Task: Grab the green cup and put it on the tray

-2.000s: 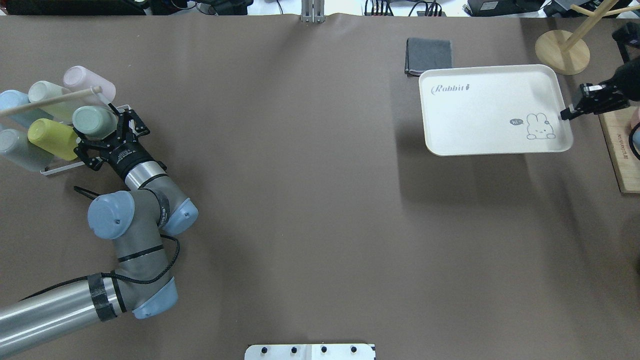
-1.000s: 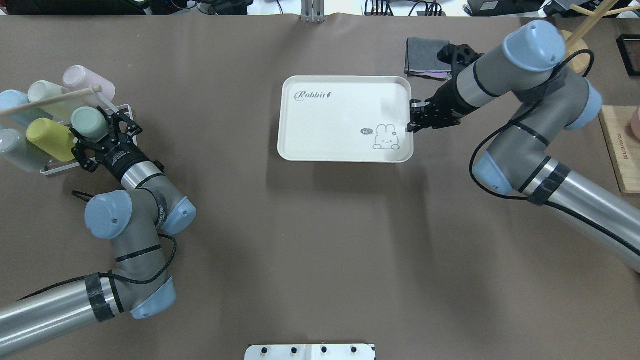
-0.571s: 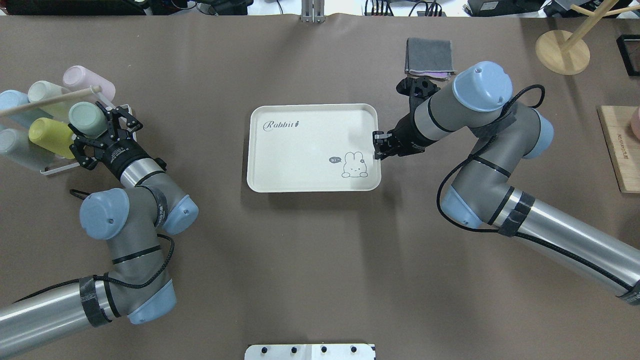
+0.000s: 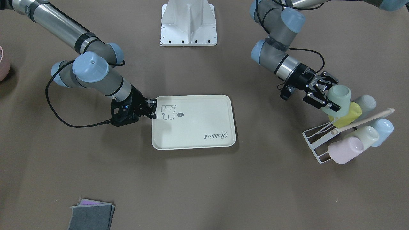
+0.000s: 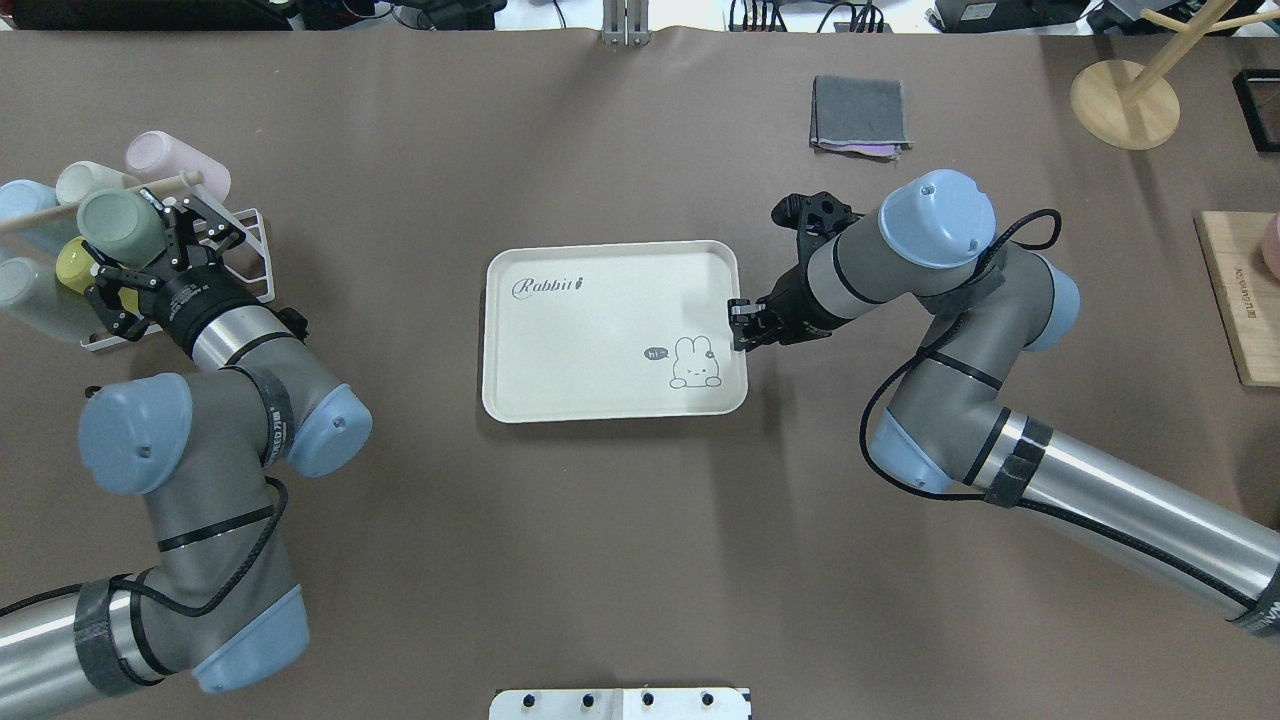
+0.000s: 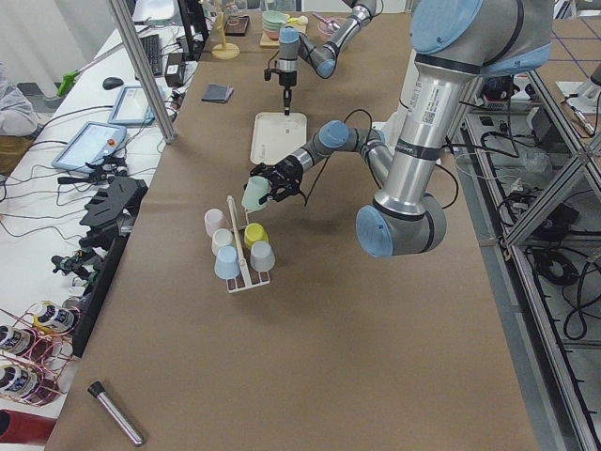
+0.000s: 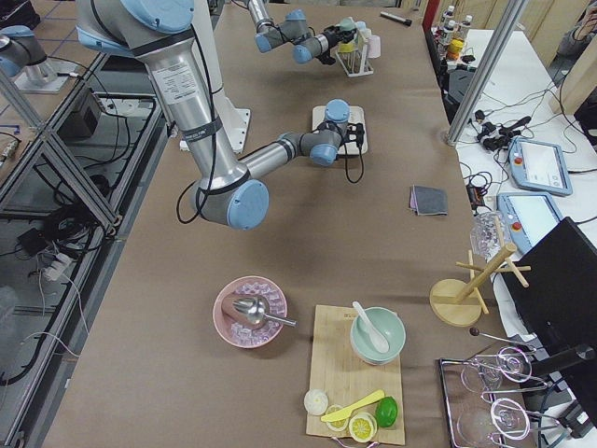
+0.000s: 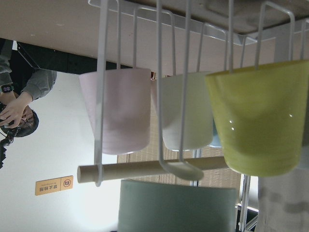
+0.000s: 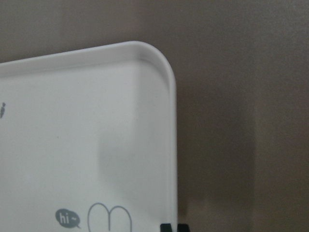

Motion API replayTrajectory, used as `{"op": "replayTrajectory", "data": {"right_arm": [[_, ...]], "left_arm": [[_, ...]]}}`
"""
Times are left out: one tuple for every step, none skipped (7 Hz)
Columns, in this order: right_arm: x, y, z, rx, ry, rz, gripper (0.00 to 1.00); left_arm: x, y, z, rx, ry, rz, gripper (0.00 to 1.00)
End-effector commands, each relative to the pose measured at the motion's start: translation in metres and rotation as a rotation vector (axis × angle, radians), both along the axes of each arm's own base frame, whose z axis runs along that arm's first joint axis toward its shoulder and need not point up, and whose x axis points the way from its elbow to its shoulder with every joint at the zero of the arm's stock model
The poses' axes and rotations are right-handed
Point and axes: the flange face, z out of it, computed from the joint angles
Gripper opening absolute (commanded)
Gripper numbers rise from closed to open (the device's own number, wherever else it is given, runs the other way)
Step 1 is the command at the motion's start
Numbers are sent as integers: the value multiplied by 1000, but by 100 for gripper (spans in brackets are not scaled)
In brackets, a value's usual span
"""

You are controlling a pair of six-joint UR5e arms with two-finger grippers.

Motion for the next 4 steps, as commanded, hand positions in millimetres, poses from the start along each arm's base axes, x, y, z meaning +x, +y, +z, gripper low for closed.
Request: {"op": "replayTrajectory", "data": {"right_arm": [[-4, 2, 3, -1, 4, 0, 0], [-4, 2, 2, -2, 3, -1, 0], [-2, -3, 5, -6, 6, 0, 0], [0, -6, 6, -6, 9, 2, 0]], "left_arm": [[-21, 25, -51, 20, 352, -145, 23], [-2, 46, -73, 24, 643, -283, 23], [16, 50, -98, 39, 897, -406, 22], [39, 60, -107, 29, 1123, -521, 20]]}}
